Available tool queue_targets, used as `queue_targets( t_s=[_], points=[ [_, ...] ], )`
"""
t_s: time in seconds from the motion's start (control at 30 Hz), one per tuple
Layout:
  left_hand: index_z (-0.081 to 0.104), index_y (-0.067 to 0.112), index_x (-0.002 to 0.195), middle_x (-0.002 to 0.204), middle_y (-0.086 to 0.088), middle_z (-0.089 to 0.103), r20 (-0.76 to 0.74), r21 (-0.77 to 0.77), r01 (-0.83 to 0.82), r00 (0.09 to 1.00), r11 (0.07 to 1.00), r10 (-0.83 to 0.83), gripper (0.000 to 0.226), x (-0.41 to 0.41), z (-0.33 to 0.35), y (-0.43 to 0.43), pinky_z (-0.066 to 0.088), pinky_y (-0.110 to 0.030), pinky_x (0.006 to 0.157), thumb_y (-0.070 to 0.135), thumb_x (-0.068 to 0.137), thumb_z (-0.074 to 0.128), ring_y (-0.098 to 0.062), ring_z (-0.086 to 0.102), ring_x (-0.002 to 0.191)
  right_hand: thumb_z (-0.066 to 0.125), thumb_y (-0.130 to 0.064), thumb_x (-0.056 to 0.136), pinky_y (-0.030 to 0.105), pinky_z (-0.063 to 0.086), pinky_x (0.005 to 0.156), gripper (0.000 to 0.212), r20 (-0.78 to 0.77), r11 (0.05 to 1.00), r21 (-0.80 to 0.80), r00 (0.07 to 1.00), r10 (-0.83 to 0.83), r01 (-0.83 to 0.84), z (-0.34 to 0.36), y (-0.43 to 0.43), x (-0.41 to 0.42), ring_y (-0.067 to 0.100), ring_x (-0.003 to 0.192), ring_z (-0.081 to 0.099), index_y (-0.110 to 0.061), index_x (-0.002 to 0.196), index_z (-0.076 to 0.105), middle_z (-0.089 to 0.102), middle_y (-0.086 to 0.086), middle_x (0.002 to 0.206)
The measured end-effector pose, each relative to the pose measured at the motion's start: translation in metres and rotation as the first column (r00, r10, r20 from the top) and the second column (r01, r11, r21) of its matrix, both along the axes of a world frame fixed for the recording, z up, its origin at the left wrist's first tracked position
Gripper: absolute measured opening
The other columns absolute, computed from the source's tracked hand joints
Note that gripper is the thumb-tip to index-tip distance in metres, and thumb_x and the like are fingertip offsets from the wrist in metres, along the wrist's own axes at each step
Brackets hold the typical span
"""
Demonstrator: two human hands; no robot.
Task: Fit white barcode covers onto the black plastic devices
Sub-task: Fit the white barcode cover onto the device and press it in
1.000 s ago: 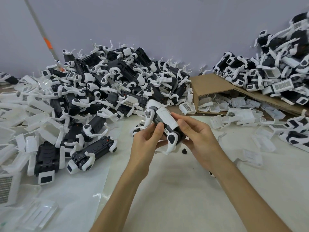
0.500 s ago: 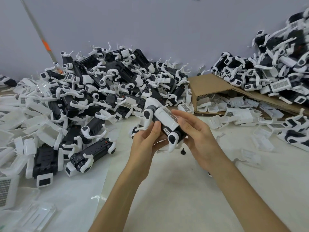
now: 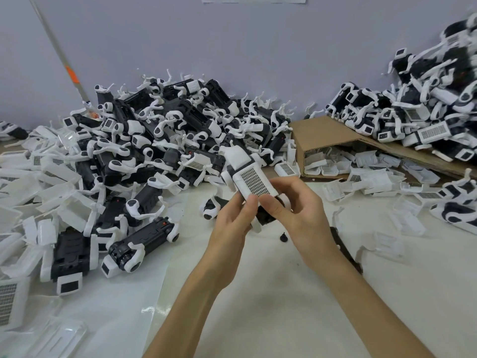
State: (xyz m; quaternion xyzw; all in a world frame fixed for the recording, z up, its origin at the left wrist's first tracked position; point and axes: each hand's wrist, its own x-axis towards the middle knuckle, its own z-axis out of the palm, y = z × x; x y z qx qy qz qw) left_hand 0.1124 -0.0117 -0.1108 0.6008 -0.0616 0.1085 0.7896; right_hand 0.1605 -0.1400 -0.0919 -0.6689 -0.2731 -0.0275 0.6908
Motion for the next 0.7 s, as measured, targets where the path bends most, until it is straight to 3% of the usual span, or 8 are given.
queue_targets(
  t_s=[0.1, 0.27, 0.43, 0.63, 0.7],
  points=[
    [0.055, 0.005, 0.137, 0.131, -0.016, 0.066, 0.003, -0.001, -0.002, 1.0, 1.0, 0.002, 0.049, -0.001, 0.0, 0.002, 0.038, -0.052, 0.114, 0.037, 0.101, 0.048, -0.031, 0.059, 0.127, 0.068, -0.041, 0.088, 0.016, 0.053, 0.078, 0.031, 0.013, 0.999, -0.045, 1.0, 0.026, -0.025, -0.001, 0.001, -0.001, 0.007, 0.102, 0.069, -0.024, 0.114, 0.063, 0.074, -0.012, 0.105],
    [0.054, 0.0, 0.137, 0.131, -0.024, 0.062, -0.026, -0.063, -0.017, 1.0, 0.998, 0.016, 0.052, 0.0, 0.0, 0.003, 0.047, -0.042, 0.104, 0.038, 0.102, 0.046, -0.037, 0.059, 0.124, 0.054, -0.05, 0.091, 0.016, 0.053, 0.082, 0.038, -0.123, 0.981, -0.096, 0.98, 0.155, -0.168, -0.003, 0.002, 0.002, 0.004, 0.102, 0.069, -0.026, 0.119, 0.065, 0.074, -0.012, 0.107],
    [0.052, 0.003, 0.14, 0.136, -0.018, 0.061, -0.041, -0.039, -0.065, 0.997, 0.997, 0.063, 0.052, -0.001, -0.001, 0.0, 0.034, -0.052, 0.117, 0.037, 0.101, 0.046, -0.032, 0.055, 0.131, 0.056, -0.041, 0.093, 0.009, 0.048, 0.076, 0.024, -0.048, 0.99, -0.121, 0.996, 0.071, -0.076, -0.006, 0.004, 0.002, -0.003, 0.093, 0.067, -0.027, 0.11, 0.067, 0.074, -0.017, 0.097],
    [0.059, 0.008, 0.133, 0.128, -0.012, 0.067, -0.024, 0.019, -0.102, 0.994, 0.995, 0.102, 0.052, 0.002, -0.005, -0.002, 0.033, -0.057, 0.116, 0.043, 0.096, 0.046, -0.03, 0.057, 0.128, 0.055, -0.056, 0.086, 0.011, 0.048, 0.078, 0.048, 0.015, 0.992, -0.129, 1.0, -0.005, 0.007, -0.009, 0.008, -0.002, 0.0, 0.093, 0.068, -0.02, 0.115, 0.068, 0.074, -0.015, 0.098],
    [0.061, 0.01, 0.131, 0.127, -0.01, 0.068, -0.012, 0.03, -0.113, 0.993, 0.993, 0.113, 0.05, 0.002, -0.007, -0.002, 0.035, -0.058, 0.115, 0.043, 0.097, 0.046, -0.029, 0.057, 0.127, 0.057, -0.05, 0.09, 0.013, 0.05, 0.078, 0.043, 0.012, 0.994, -0.11, 1.0, -0.006, 0.008, -0.011, 0.009, -0.003, 0.002, 0.095, 0.069, -0.018, 0.117, 0.067, 0.074, -0.012, 0.1]
  ],
)
